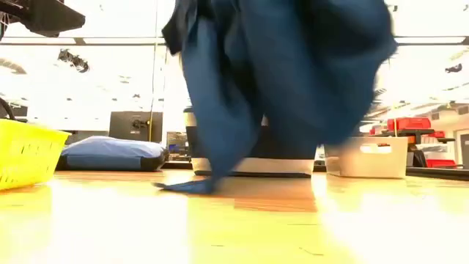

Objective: Pick & Place Medicine items
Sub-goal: Put the blue patient gown into the blue bin

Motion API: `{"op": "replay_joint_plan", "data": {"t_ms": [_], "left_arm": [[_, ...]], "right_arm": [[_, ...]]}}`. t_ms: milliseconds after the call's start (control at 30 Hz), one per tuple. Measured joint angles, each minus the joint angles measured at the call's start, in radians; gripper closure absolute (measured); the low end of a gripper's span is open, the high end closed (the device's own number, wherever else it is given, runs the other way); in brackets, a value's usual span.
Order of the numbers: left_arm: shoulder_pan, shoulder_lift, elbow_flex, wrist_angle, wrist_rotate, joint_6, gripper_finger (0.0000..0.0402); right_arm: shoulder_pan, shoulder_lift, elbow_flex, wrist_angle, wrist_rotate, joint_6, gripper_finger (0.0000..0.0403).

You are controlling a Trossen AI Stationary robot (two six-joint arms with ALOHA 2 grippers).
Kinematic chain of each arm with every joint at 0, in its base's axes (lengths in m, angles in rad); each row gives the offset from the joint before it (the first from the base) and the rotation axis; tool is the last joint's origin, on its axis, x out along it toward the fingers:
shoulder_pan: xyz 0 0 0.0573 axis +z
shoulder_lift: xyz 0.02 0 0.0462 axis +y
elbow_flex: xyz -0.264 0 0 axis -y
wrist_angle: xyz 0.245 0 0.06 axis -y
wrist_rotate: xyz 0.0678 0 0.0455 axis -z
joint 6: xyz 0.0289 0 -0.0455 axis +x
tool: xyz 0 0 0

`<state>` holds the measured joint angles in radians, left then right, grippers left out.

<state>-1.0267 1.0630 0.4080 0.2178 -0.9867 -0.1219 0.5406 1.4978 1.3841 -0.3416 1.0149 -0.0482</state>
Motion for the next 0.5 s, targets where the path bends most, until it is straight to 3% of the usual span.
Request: {"op": "replay_joint_plan", "data": {"t_ms": [167, 300, 500], "left_arm": [[0.000, 0.000, 0.000, 0.004, 0.000, 0.003, 0.0040], [0.000, 0.000, 0.000, 0.004, 0.000, 0.003, 0.0040], [0.000, 0.000, 0.000, 0.004, 0.000, 0.006, 0.0040]], "right_arm": [[-0.014, 0.000, 0.189, 0.192, 0.239, -0.533, 0.0388], [-0.059, 0.002, 0.286, 0.373, 0.267, -0.861, 0.0388], [-0.193, 0.000, 0.345, 0.364, 0.197, -0.949, 0.0388]]}}
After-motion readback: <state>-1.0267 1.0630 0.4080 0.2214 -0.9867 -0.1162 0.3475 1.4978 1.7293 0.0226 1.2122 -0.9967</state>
